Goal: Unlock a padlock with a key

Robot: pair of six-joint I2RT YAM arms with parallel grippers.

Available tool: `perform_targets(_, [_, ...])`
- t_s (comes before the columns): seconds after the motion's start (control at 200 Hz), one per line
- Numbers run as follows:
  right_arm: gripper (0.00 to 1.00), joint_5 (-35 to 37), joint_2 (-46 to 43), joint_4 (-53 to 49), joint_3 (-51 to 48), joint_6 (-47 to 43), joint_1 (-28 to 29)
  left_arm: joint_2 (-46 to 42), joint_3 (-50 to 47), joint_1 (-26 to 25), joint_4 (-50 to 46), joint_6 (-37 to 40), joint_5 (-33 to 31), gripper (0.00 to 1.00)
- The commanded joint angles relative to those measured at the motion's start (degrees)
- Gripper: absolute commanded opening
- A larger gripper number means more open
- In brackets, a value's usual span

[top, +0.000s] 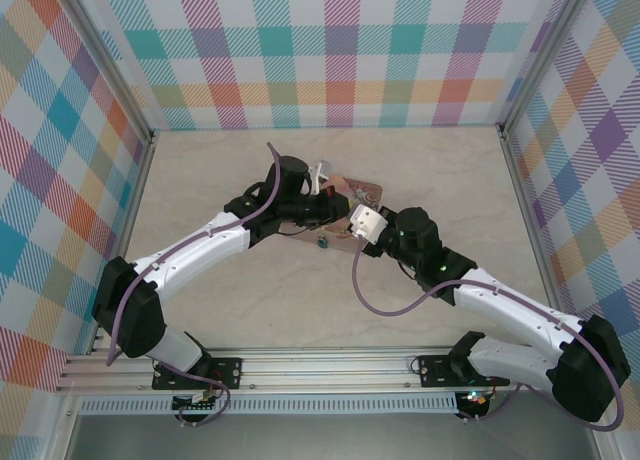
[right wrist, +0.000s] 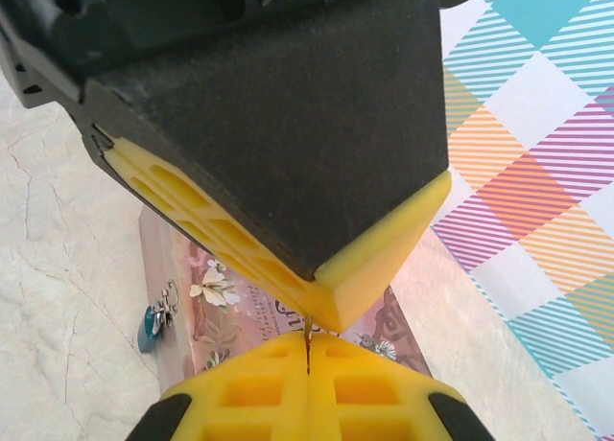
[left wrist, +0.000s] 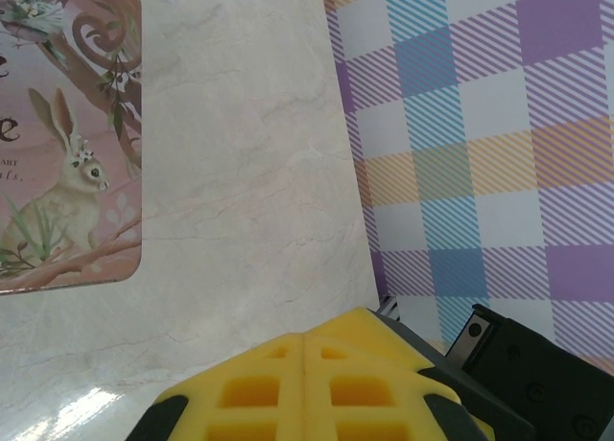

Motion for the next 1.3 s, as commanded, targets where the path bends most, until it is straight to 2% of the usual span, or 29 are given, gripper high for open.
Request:
perform_targets(0.0, [0.06,-0.75,-1.47,2.15,0.77,0.97,0.78,0.33,1.55,-0.66,-0.39,1.05,-0.55,0.0])
perform_targets(0.2, [0.04,-0.04,-1.95,1.37,-0.04,1.94,0.79,0.14,1.63,-0.63,-0.81,1.9,-1.34,0.0])
perform_targets(0.26, [0.03,0.73,-1.68,1.16,0.11,2.15,0.75,0.22,1.64,-0.66,-0.68,1.76,-1.17,0.09])
perform_targets(0.31, [0.03,1.76,-1.28,0.72,0.5,2.33,0.81,0.29,1.77,-0.64,-0.67,1.46,-1.2,0.21])
perform_targets(0.355, [0.03,2.47,-0.89,0.42,0.87,2.1,0.75,0.36,1.85,-0.63,-0.68,0.93,-1.34,0.27])
perform_targets(0.56, [0.02,5.35,0.46,1.8,1.15,-0.64,0.96,0.32,2.02,-0.66,-2.01,-3.41,-3.76,0.33])
perform_targets(0.77, [0.02,6.69,1.97,2.45,1.14,-3.35,1.53,1.83,1.48,-0.63,-0.95,-10.02,-3.92,0.33])
perform_targets(0.975, [0.02,6.92,2.88,3.02,1.05,-4.17,2.06,2.98,0.76,-0.75,1.02,-12.94,-3.7,0.32])
perform_targets(1.295, [0.03,7.5,3.84,4.68,1.03,-3.48,2.17,3.27,0.67,-0.98,1.93,-13.41,-3.17,0.18])
